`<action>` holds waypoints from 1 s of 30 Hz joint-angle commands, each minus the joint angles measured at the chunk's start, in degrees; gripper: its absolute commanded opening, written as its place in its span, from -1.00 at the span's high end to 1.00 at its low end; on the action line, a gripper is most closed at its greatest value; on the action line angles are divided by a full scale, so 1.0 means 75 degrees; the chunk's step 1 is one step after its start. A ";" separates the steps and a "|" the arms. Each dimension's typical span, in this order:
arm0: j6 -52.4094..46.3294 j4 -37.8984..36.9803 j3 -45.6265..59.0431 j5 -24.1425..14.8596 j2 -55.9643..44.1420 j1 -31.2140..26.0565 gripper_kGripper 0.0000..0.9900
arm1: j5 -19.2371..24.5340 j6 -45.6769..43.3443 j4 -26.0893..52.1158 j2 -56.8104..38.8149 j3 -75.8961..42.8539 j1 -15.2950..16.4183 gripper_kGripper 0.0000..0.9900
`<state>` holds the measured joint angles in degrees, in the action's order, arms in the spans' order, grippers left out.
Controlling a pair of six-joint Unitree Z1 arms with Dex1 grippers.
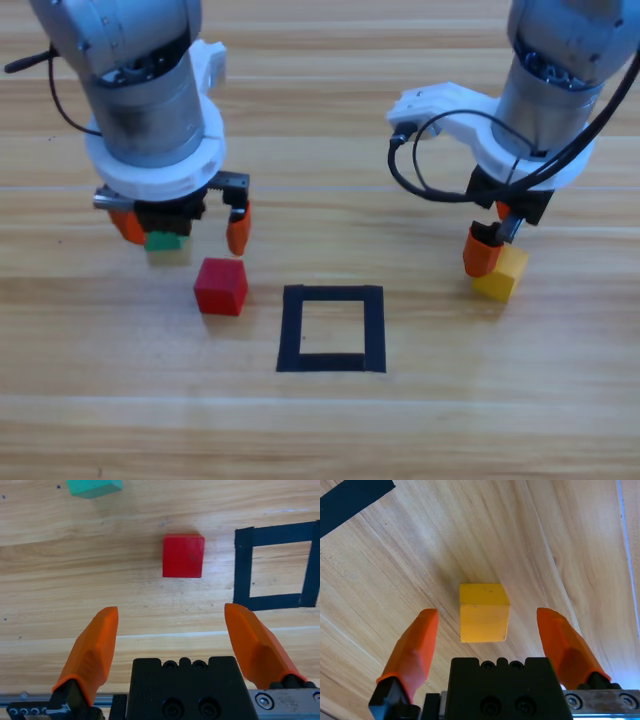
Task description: Stack the blocks in the rectangular block: red at the bottom, yellow in the middle, green on top
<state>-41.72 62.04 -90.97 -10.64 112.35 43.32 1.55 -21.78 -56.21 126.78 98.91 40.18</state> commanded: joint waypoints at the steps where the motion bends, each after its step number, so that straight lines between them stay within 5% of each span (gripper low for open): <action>1: 0.0289 -0.0749 0.0492 0.0399 0.0301 -0.0198 -0.83 | 0.0063 -0.0084 -0.0087 0.0756 0.0031 -0.0225 -0.71; 15: 0.0664 -0.2214 0.1664 0.0633 0.0371 -0.0584 -0.91 | -0.0042 -0.0143 -0.0322 0.1084 0.0019 -0.0283 -0.52; 17: 0.0676 -0.2296 0.1664 0.0610 0.0465 -0.0584 -0.91 | -0.0042 -0.0154 -0.0333 0.1131 0.0031 -0.0295 -0.22; 20: 0.0699 -0.2471 0.1676 0.0622 0.0676 -0.0584 -0.91 | -0.0077 -0.0154 -0.0369 0.1108 0.0031 -0.0307 0.66; 22: 0.0699 -0.2589 0.1711 0.0633 0.0805 -0.0584 -0.89 | -0.0101 -0.0154 -0.0427 0.1096 0.0031 -0.0330 1.00; 30: 0.0758 -0.2893 0.1687 0.0633 0.1262 -0.0584 -0.89 | -0.0206 -0.0143 -0.0837 0.0604 0.0007 -0.0342 1.00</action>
<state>-36.94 41.80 -78.96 -6.14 118.19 39.93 0.98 -22.26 -59.79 131.02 99.09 39.52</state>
